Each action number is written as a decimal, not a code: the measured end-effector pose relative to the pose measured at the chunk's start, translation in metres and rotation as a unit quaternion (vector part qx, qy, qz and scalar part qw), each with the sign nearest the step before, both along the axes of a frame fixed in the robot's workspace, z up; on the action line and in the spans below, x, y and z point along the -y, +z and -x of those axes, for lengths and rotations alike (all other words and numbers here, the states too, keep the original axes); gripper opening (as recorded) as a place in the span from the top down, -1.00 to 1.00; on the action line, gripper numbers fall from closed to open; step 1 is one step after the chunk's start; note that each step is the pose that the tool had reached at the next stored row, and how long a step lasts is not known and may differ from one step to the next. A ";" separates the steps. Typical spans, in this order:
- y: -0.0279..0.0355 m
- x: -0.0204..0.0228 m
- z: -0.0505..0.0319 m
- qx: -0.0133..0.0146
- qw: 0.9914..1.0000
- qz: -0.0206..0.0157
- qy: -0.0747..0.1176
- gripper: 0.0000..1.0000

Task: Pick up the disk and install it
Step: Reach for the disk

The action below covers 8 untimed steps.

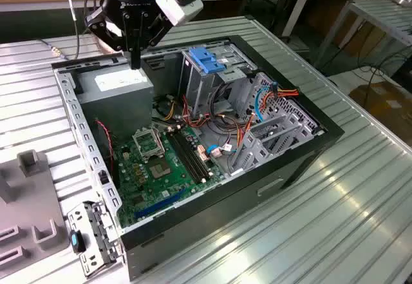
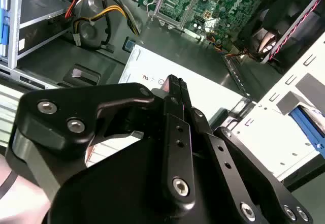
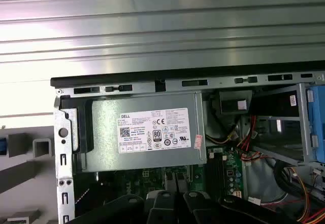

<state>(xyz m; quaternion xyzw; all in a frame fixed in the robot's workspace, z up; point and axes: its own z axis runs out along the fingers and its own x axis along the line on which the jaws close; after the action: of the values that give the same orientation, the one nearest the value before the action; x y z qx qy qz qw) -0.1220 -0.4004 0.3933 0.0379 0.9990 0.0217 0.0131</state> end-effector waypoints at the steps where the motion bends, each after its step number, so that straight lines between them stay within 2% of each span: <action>1: 0.0000 0.0000 0.0012 0.000 1.000 0.000 0.000 0.71; 8: -0.0001 0.0000 0.0038 0.000 1.000 0.000 0.000 0.71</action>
<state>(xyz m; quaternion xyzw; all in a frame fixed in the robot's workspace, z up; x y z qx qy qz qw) -0.1258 -0.4004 0.3932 0.0379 0.9990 0.0217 0.0131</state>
